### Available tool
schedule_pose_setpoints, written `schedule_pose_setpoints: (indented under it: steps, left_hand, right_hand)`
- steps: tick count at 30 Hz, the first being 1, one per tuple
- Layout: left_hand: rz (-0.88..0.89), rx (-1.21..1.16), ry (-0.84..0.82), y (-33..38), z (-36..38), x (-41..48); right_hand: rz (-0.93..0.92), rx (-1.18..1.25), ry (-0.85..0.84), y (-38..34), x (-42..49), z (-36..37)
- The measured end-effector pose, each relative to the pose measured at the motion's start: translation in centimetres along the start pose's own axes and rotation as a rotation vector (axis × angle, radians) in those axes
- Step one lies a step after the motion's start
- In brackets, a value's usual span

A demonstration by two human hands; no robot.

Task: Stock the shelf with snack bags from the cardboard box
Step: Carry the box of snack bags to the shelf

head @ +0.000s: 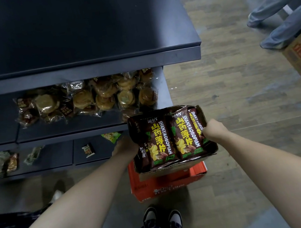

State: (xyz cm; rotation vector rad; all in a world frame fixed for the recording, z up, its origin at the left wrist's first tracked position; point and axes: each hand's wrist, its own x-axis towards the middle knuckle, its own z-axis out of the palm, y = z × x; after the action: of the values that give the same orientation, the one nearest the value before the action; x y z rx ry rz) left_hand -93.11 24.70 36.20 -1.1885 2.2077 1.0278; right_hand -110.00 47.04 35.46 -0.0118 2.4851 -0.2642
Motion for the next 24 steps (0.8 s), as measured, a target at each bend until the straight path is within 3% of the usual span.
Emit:
schedule_pose_setpoints:
  steps: [9,15,21,24]
  left_hand:
    - [0.065,-0.042,-0.002,1.2,-1.5,0.1]
    - [0.133,0.175,0.370,4.6,-1.6,-0.9]
    - [0.164,0.201,0.421,8.3,2.5,-2.8]
    - [0.182,0.310,0.465,8.6,4.9,-3.4]
  right_hand:
    - [-0.074,-0.068,0.041,-1.1,-0.7,-1.0]
    - [-0.263,-0.066,0.093,-3.6,-1.5,-1.7]
    - [-0.476,-0.109,0.263,-6.4,-2.9,-0.6]
    - [-0.542,-0.217,0.267,-6.8,-3.5,1.1]
